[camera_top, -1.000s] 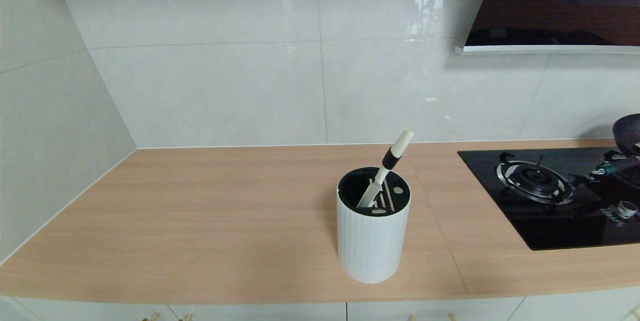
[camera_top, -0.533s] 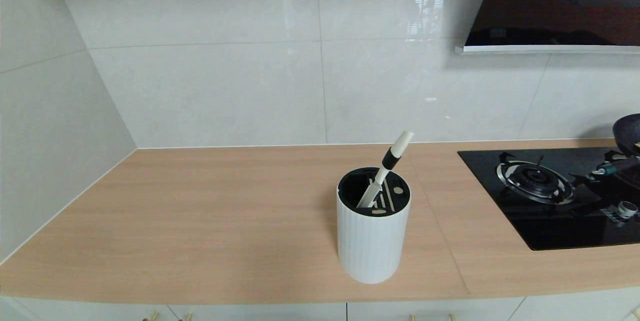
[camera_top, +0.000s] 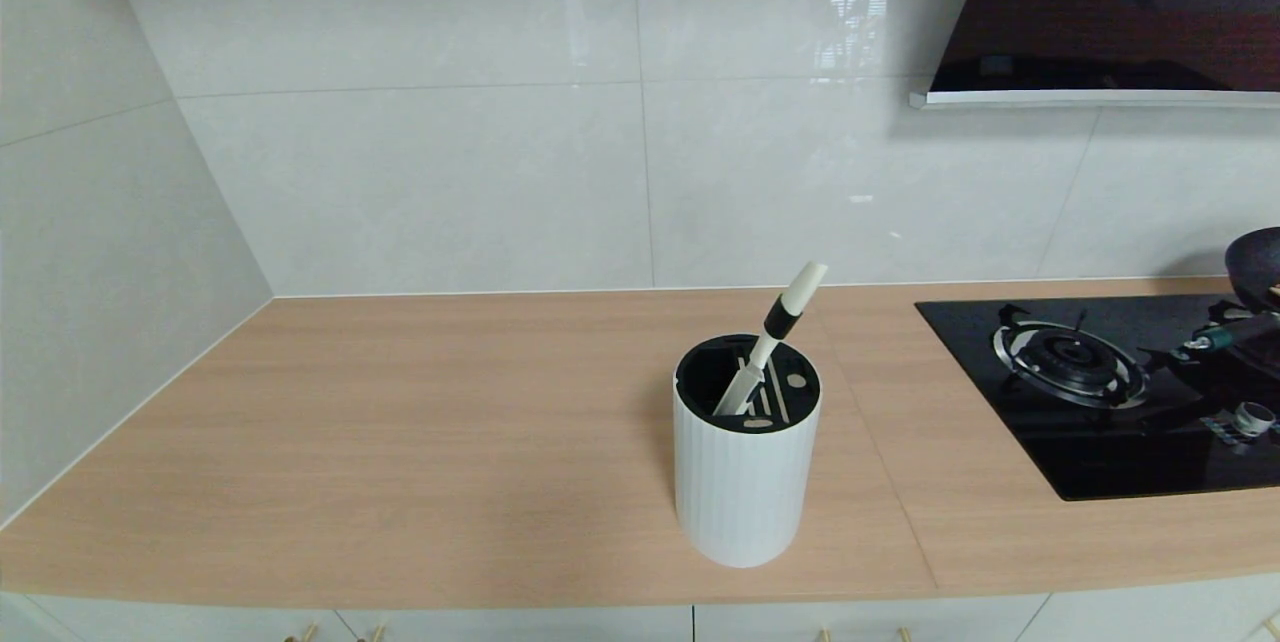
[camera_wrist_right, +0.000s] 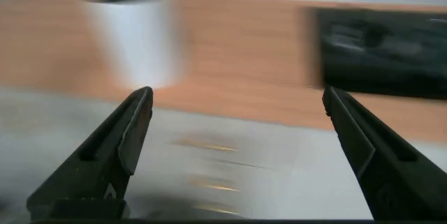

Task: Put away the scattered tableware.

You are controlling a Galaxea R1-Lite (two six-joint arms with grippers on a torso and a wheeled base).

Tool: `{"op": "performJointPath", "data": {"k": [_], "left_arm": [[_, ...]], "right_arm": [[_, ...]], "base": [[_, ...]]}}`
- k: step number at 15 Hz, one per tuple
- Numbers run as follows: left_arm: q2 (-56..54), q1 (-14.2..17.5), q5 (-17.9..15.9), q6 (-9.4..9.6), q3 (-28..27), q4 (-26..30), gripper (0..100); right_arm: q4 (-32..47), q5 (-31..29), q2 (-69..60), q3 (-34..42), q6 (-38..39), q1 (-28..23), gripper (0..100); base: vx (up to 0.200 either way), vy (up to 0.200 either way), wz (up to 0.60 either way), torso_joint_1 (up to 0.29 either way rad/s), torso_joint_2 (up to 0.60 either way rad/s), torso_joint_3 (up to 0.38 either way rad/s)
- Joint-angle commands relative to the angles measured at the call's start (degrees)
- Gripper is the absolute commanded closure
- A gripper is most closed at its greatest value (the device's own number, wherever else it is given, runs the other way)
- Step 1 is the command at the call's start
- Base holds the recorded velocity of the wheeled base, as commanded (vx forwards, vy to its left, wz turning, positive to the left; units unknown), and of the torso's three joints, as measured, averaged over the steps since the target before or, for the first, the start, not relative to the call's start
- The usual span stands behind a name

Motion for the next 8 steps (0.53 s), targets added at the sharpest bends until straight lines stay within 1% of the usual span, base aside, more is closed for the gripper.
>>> {"op": "performJointPath", "data": {"k": [1, 3, 5, 7, 8], "left_arm": [[0.2, 0.0, 0.1, -2.03, 0.0, -0.3, 0], [0.2, 0.0, 0.3, -2.12, 0.0, -0.4, 0], [0.2, 0.0, 0.3, -2.12, 0.0, -0.4, 0], [0.2, 0.0, 0.3, -2.12, 0.0, -0.4, 0], [0.2, 0.0, 0.3, -2.12, 0.0, -0.4, 0]], "right_arm": [[-11.8, -8.4, -0.8, 8.3, -1.2, 0.2, 0], [-21.8, -12.7, -0.8, 14.6, -2.2, 0.2, 0], [-20.6, -12.6, -0.8, 14.5, -1.3, 0.2, 0], [-20.3, -10.0, -0.8, 14.5, -1.0, 0.2, 0], [-20.2, -3.2, -0.8, 14.6, 0.6, 0.2, 0]], "base": [[0.0, 0.0, 0.0, 0.0, 0.0, 0.0], [0.0, 0.0, 0.0, 0.0, 0.0, 0.0], [0.0, 0.0, 0.0, 0.0, 0.0, 0.0], [0.0, 0.0, 0.0, 0.0, 0.0, 0.0], [0.0, 0.0, 0.0, 0.0, 0.0, 0.0]]}}
